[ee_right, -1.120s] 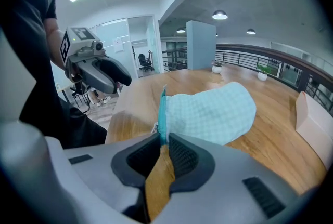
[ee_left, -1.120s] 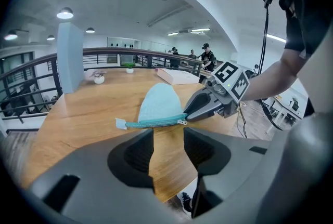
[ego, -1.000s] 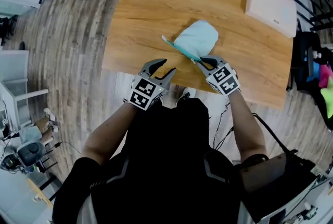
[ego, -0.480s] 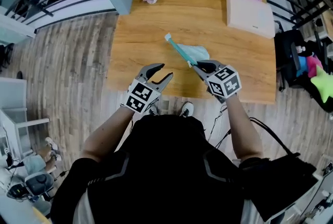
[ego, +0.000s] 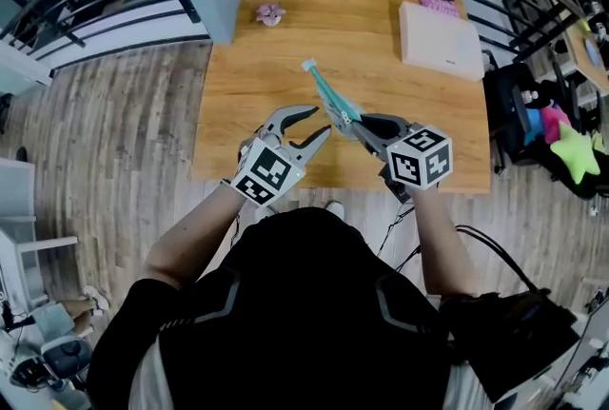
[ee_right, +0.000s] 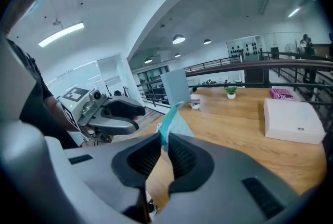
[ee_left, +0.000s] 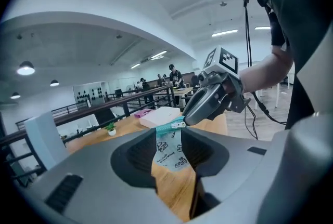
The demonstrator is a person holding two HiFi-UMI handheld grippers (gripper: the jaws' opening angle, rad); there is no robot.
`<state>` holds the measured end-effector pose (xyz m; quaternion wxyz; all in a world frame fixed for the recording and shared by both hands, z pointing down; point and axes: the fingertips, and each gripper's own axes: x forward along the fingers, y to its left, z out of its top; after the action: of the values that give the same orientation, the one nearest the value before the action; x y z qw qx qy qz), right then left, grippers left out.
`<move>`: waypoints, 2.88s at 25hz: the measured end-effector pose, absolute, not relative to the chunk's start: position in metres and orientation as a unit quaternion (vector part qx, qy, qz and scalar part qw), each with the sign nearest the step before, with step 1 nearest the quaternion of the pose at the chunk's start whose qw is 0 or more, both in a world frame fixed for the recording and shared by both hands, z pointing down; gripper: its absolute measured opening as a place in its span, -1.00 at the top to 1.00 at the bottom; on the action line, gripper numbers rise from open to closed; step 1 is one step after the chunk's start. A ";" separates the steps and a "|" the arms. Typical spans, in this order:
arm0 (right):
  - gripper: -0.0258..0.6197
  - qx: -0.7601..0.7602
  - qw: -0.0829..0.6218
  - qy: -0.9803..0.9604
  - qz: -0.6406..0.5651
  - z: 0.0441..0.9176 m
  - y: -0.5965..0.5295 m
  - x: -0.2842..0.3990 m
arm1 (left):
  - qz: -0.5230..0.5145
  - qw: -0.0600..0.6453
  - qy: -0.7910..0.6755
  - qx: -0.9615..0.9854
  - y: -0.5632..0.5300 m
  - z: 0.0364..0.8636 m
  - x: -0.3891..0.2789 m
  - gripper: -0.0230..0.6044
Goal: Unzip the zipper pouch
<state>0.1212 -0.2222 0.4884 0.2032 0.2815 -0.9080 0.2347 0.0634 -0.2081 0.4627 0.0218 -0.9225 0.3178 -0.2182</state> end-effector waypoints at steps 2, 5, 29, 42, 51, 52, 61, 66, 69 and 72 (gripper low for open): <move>0.76 0.285 0.196 -0.907 0.241 0.476 -0.222 0.116 | -0.217 0.055 0.307 -0.925 -0.208 0.451 0.068 0.39; 0.76 0.291 0.182 -0.907 0.244 0.459 -0.224 0.110 | -0.218 0.098 0.302 -0.923 -0.213 0.441 0.075 0.39; 0.76 0.278 0.199 -0.911 0.232 0.441 -0.215 0.093 | -0.133 -0.017 0.260 -0.956 -0.218 0.423 0.063 0.79; 0.76 0.257 0.206 -0.919 0.216 0.438 -0.212 0.084 | -0.114 -0.063 0.271 -0.954 -0.217 0.418 0.052 0.82; 0.76 0.246 0.241 -0.916 0.204 0.448 -0.206 0.078 | -0.109 -0.112 0.298 -0.942 -0.226 0.427 0.039 0.83; 0.77 0.245 0.243 -0.916 0.205 0.450 -0.204 0.079 | -0.107 -0.118 0.307 -0.938 -0.229 0.427 0.033 0.83; 0.76 0.243 0.231 -0.915 0.226 0.456 -0.208 0.082 | -0.126 -0.114 0.345 -0.923 -0.250 0.429 0.003 0.83; 0.76 0.246 0.231 -0.913 0.228 0.458 -0.210 0.086 | -0.115 -0.131 0.366 -0.914 -0.256 0.431 -0.014 0.83; 0.76 0.246 0.226 -0.912 0.237 0.459 -0.210 0.089 | -0.117 -0.133 0.380 -0.908 -0.261 0.432 -0.023 0.83; 0.76 0.250 0.226 -0.909 0.243 0.461 -0.212 0.094 | -0.116 -0.141 0.392 -0.902 -0.265 0.435 -0.032 0.83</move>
<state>0.0937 -0.2120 0.4612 0.2263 0.2505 -0.9093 0.2432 -0.0323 -0.2646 0.4347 -0.1406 -0.9016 0.3923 -0.1157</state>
